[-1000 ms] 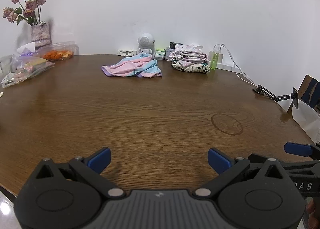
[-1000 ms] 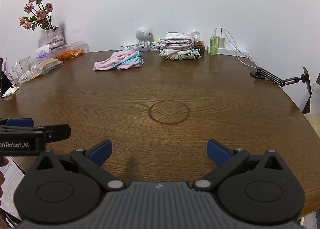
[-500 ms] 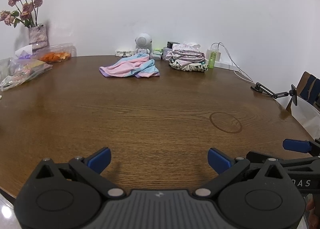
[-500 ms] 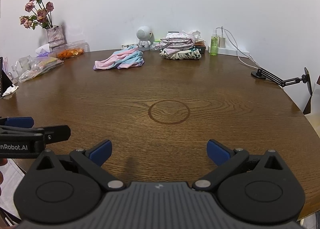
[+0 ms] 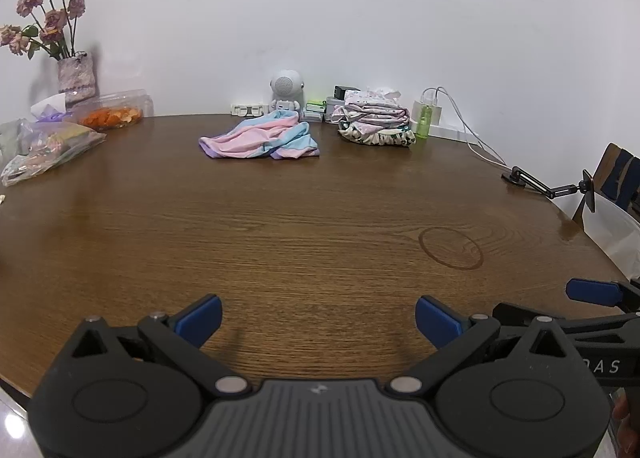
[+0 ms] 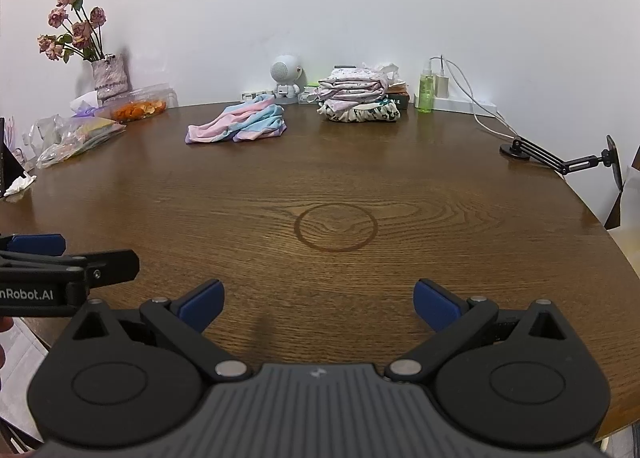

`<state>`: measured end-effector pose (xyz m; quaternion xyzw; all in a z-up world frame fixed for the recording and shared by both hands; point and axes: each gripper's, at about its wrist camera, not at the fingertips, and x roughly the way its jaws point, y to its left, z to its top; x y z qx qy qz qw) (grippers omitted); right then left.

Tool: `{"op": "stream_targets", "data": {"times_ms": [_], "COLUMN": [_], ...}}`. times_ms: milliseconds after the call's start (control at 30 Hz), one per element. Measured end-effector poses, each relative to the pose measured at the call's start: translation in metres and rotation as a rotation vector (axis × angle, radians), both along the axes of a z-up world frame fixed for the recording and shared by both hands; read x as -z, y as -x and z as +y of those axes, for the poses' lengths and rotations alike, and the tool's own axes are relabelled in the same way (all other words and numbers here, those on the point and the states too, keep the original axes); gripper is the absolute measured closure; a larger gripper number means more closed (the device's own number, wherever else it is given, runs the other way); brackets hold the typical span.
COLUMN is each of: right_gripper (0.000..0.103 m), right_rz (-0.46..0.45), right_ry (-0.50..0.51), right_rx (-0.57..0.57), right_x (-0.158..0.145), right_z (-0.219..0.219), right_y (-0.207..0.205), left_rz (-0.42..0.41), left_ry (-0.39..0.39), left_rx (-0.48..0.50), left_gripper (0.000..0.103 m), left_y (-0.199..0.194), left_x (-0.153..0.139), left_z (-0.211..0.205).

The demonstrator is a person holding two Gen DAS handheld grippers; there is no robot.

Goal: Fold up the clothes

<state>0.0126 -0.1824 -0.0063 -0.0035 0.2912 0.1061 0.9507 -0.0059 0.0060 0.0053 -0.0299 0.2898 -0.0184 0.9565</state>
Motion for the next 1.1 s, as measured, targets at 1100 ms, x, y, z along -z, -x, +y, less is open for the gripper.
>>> {"op": "stream_targets", "data": {"times_ms": [1100], "right_gripper": [0.0], "right_rz": [-0.008], "right_ry": [0.0], "right_rx": [-0.006], "right_x": [0.0002], "right_z": [-0.0002], "right_y": [0.0039], "left_rz": [-0.011], "left_ry": [-0.003], "left_rx": [-0.012], "left_gripper": [0.0], "left_y": [-0.0001], "left_x": [-0.0022], "left_z": [-0.0004]}}
